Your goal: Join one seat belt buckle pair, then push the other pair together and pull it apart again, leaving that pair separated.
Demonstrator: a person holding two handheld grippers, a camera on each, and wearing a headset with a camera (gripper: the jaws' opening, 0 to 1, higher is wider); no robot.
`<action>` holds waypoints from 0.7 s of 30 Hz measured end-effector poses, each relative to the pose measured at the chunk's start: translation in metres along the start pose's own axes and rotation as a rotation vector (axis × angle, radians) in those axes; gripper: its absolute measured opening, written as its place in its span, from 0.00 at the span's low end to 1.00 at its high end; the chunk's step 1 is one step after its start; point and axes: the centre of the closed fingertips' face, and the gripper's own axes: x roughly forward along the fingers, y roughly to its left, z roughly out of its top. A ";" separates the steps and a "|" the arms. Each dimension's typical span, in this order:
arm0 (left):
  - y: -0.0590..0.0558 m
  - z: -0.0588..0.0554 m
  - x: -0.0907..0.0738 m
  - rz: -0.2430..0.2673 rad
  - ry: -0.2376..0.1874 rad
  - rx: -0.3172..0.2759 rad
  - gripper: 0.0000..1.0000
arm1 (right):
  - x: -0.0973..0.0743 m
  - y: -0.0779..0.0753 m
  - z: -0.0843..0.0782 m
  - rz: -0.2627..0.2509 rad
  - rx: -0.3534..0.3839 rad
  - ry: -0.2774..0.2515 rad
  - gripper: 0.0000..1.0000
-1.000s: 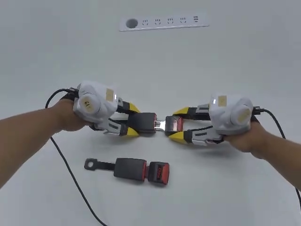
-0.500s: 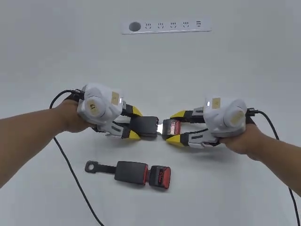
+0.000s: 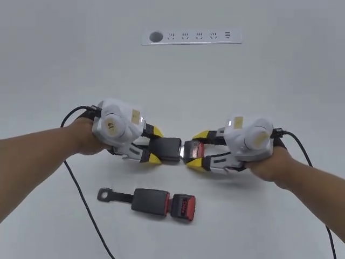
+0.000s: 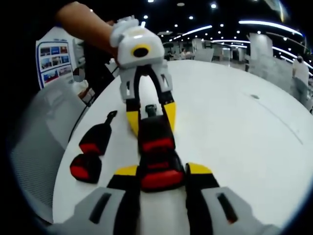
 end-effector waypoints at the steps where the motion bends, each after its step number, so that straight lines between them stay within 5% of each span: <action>1: 0.000 0.000 0.000 0.000 0.000 -0.002 0.33 | 0.000 0.000 0.000 0.000 0.000 0.002 0.36; 21: 0.003 -0.005 0.000 0.007 0.015 -0.010 0.33 | 0.001 -0.001 0.000 -0.016 -0.014 0.045 0.36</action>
